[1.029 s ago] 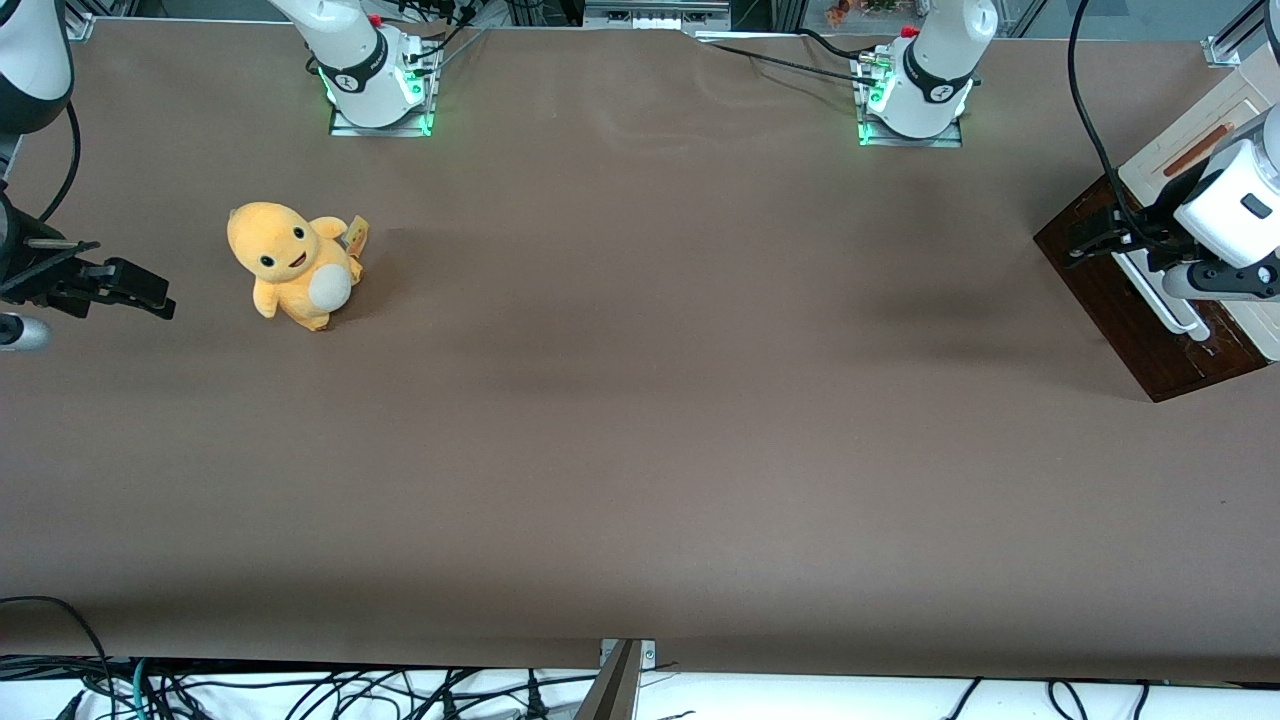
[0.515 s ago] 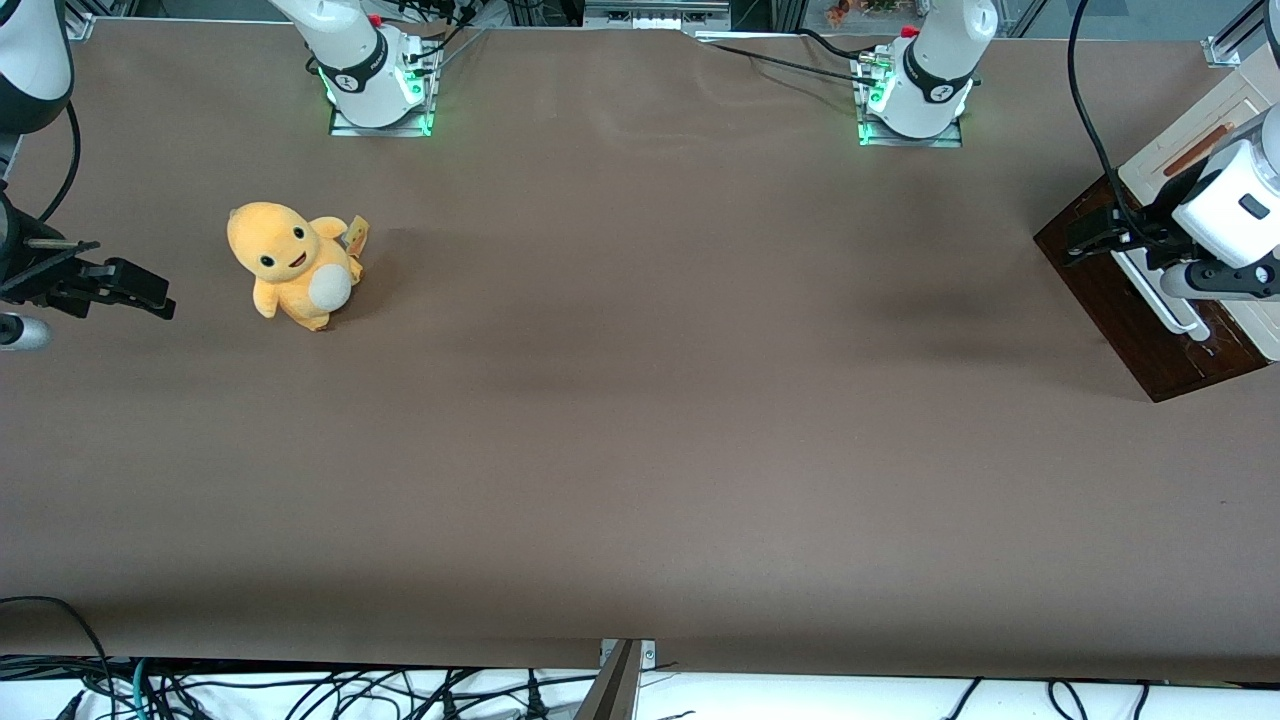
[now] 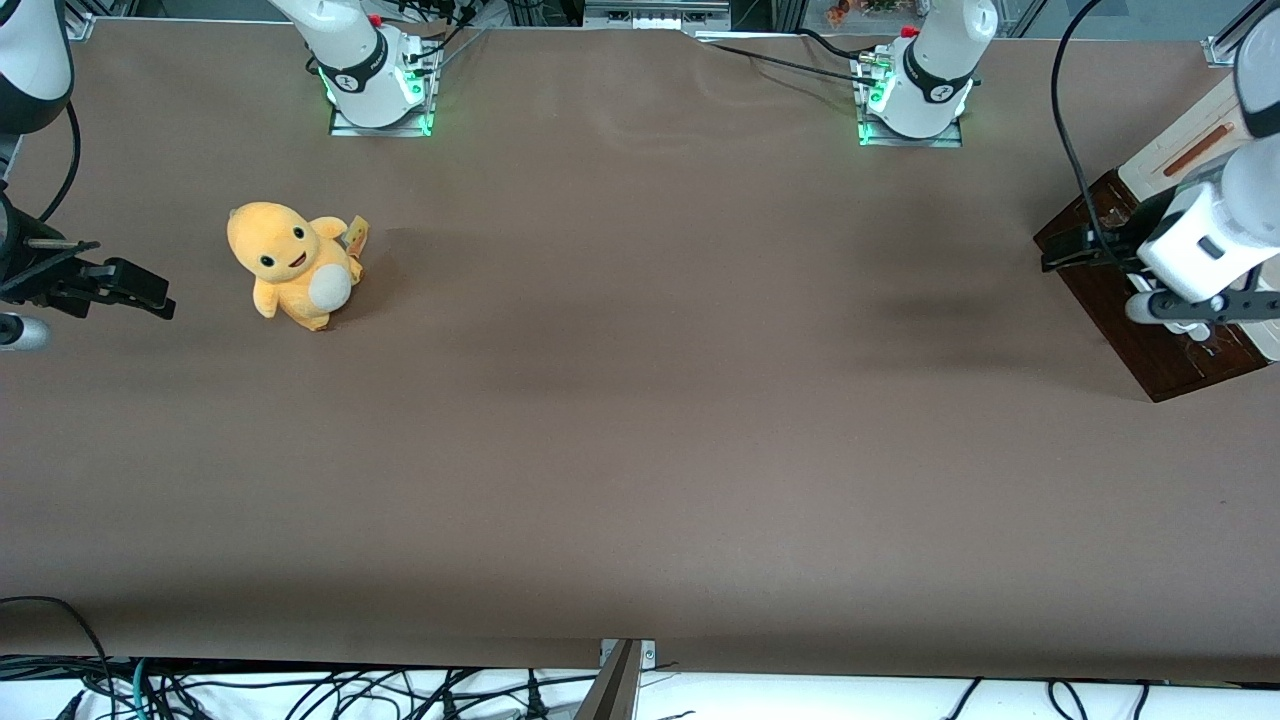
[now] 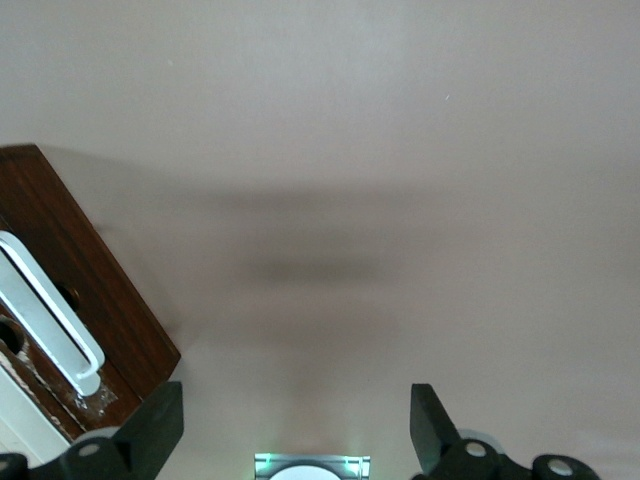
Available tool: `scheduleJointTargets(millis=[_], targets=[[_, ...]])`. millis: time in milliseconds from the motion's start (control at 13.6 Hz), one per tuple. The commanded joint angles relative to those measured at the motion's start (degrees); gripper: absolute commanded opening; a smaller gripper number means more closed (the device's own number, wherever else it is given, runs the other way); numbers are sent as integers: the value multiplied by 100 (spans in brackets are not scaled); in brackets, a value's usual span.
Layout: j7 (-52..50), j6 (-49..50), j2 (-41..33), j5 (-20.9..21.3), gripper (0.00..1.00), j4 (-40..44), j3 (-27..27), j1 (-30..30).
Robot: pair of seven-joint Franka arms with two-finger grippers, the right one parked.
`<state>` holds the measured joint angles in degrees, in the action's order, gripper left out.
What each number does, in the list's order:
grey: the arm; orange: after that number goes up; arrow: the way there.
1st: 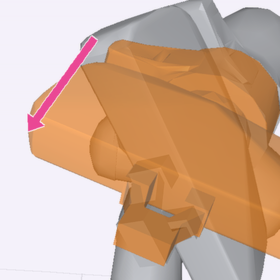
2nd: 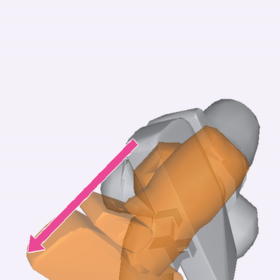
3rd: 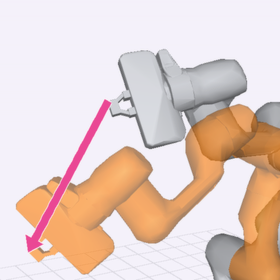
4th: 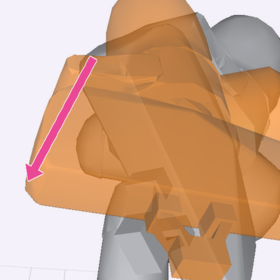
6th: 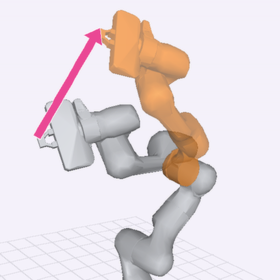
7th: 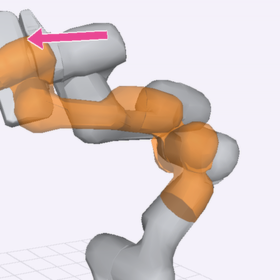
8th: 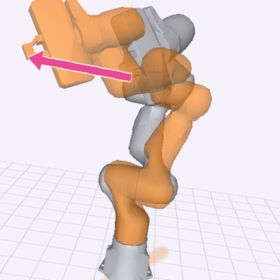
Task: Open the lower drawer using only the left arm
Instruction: 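Lower the open left gripper toward the lower drawer's white handle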
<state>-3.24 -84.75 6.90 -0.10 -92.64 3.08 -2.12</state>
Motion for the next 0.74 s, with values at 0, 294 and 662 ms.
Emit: scheduleJointTargets(millis=[0, 294, 662], targets=[[-378, 273, 364, 422, 100, 62, 9, 219], [-1282, 643, 1119, 1484, 100, 62, 9, 439], [-1777, 853, 2120, 2837, 100, 27, 0, 449]])
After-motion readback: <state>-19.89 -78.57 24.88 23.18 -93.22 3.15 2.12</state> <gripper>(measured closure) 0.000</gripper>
